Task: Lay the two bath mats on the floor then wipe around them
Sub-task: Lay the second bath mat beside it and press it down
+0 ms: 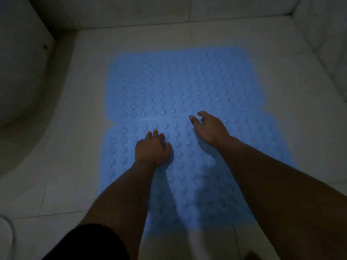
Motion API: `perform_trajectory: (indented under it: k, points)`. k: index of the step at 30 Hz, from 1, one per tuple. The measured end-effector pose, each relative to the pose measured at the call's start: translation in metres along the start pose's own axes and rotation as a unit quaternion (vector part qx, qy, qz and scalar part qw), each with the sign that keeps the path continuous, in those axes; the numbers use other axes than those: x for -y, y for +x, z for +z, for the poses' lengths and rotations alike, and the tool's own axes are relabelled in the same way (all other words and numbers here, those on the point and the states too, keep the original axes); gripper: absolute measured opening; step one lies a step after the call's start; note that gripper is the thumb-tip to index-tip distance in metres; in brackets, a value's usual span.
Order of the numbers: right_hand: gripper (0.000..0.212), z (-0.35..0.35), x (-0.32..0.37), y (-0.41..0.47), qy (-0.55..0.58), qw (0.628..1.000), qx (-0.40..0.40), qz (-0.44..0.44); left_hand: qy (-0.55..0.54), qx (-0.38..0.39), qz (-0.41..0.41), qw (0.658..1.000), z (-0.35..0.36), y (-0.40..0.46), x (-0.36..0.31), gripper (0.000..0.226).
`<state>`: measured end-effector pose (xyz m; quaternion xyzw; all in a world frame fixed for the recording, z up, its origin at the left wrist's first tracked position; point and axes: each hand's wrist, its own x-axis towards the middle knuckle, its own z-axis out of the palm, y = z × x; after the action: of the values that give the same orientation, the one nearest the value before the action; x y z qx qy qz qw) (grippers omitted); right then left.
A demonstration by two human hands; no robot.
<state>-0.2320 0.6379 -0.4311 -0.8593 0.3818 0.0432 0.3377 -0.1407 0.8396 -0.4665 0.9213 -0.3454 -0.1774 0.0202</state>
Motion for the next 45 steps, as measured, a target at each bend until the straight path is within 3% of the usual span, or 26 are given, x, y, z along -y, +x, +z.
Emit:
perform_trajectory:
  k: [2,7,11,19,22,24,26,28,30,33,40,42,45]
  points:
    - [0.067,-0.005,-0.004,-0.002,-0.021,0.999,0.022,0.015,0.018,-0.030,-0.004,0.999,-0.016,0.003,-0.011,0.049]
    - [0.076,0.025,-0.040,-0.021,-0.165,0.986,0.004,-0.029,0.016,-0.129,0.038,0.991,0.002,-0.002,-0.032,0.054]
    - [0.085,0.060,-0.085,-0.032,-0.235,0.962,-0.087,-0.113,-0.008,-0.189,0.080,0.979,0.030,0.003,-0.052,0.054]
    - [0.074,0.074,-0.097,-0.033,-0.211,0.959,-0.143,-0.126,-0.042,-0.244,0.075,0.966,0.054,0.016,-0.052,0.035]
    - [0.076,0.076,-0.102,-0.030,-0.216,0.964,-0.113,-0.104,-0.053,-0.225,0.069,0.971,0.052,0.021,-0.046,0.035]
    - [0.077,0.065,-0.096,-0.027,-0.195,0.977,-0.041,-0.077,-0.038,-0.165,0.048,0.984,0.033,0.016,-0.046,0.041]
    - [0.080,0.034,-0.072,-0.015,-0.167,0.981,0.100,-0.017,-0.023,-0.025,-0.004,0.999,-0.004,0.003,-0.049,0.049]
    - [0.083,-0.016,-0.037,-0.001,-0.179,0.953,0.244,0.029,-0.026,0.113,-0.043,0.992,-0.046,-0.015,-0.058,0.054]
    - [0.077,-0.071,-0.001,0.000,-0.199,0.934,0.294,0.045,-0.027,0.183,-0.038,0.982,-0.102,-0.036,-0.073,0.054]
    - [0.064,-0.156,0.065,-0.030,-0.179,0.950,0.250,0.048,-0.059,0.213,-0.044,0.974,-0.216,-0.066,-0.088,0.052]
    - [0.058,-0.343,0.251,-0.195,-0.147,0.930,0.321,0.103,-0.163,0.238,-0.125,0.949,-0.482,-0.193,-0.072,0.052]
    - [0.058,-0.388,0.294,-0.234,-0.129,0.931,0.323,0.115,-0.167,0.235,-0.126,0.949,-0.545,-0.231,-0.067,0.052]
    - [0.055,-0.451,0.374,-0.286,-0.147,0.927,0.337,0.066,-0.119,0.206,-0.129,0.963,-0.645,-0.294,-0.050,0.051]
